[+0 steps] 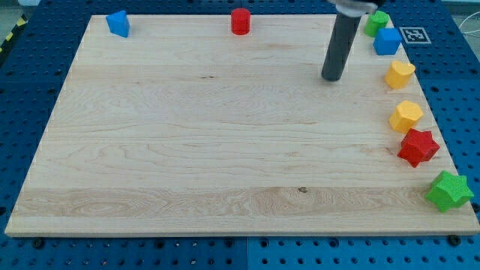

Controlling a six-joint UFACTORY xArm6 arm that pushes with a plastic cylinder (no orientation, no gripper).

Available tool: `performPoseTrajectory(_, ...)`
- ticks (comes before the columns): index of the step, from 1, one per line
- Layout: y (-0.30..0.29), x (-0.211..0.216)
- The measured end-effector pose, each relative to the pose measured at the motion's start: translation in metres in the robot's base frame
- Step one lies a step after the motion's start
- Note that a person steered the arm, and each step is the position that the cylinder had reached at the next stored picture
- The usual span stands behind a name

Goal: Slide the blue cube to the center left

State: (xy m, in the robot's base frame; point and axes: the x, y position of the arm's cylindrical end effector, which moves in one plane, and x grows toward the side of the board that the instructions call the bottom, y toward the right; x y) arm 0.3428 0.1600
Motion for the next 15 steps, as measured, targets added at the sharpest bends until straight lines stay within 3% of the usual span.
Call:
performPoseTrajectory(4,0.160,-0.015)
performPoseTrajectory(5,0.160,-0.062)
performPoseTrajectory(6,0.141,-0.079)
performPoseTrajectory(8,0.070,-0.038)
performPoseTrajectory(9,0.038,-0.039)
performPoseTrajectory(11,0.004,-0.081)
performPoseTrajectory(12,-0.018,-0.080)
performPoseTrajectory(15,-0.107,-0.033)
